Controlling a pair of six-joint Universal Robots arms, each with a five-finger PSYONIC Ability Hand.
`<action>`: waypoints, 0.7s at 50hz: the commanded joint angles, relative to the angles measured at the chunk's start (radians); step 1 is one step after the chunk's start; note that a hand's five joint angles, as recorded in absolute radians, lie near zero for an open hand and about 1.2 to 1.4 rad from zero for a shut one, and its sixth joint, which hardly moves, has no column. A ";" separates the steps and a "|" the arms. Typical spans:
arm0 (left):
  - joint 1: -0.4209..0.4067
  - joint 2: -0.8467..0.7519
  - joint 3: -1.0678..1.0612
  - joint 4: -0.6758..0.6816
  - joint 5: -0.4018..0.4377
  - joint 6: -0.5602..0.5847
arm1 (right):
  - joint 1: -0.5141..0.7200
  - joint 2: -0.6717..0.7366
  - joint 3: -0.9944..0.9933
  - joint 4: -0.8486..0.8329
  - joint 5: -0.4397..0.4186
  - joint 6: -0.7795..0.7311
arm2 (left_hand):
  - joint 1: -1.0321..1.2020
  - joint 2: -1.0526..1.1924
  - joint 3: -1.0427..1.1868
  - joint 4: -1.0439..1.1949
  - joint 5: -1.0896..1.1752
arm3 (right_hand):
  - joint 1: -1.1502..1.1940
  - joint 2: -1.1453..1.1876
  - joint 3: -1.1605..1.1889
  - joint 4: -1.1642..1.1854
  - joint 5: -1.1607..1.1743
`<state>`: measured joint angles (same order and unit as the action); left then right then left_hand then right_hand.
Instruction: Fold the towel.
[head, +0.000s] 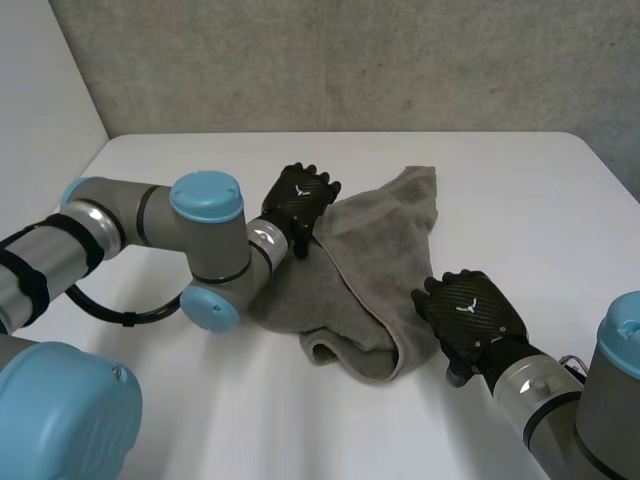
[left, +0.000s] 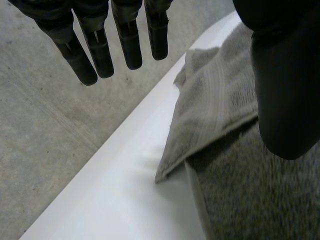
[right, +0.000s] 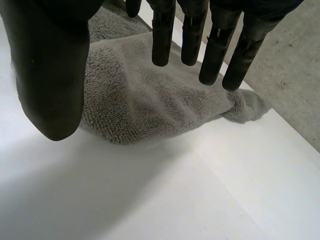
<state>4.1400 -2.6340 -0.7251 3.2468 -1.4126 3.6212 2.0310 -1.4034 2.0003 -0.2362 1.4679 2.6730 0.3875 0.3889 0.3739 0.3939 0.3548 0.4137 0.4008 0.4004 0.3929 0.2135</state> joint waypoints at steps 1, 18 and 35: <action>0.003 -0.014 0.001 0.004 0.000 0.014 | 0.000 0.000 0.000 -0.002 0.000 -0.001 | -0.054 -0.055 -0.040 -0.060 -0.195 | -0.038 -0.025 -0.025 -0.017 -0.012; 0.002 -0.015 -0.002 0.005 0.009 0.014 | 0.000 0.018 0.000 -0.009 -0.004 -0.001 | 0.017 0.015 0.030 0.010 -0.125 | -0.038 -0.025 -0.025 -0.017 -0.012; 0.002 0.046 -0.046 0.005 0.001 0.005 | -0.006 0.020 -0.002 -0.018 -0.004 -0.001 | 0.046 0.045 0.060 0.040 -0.096 | -0.038 -0.025 -0.025 -0.017 -0.012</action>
<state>4.1416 -2.6244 -0.7412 3.2514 -1.4118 3.6330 2.0273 -1.3823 1.9991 -0.2496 1.4621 2.6722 0.4730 0.4642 0.4733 0.4718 0.4795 0.4137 0.4008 0.4004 0.3929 0.2135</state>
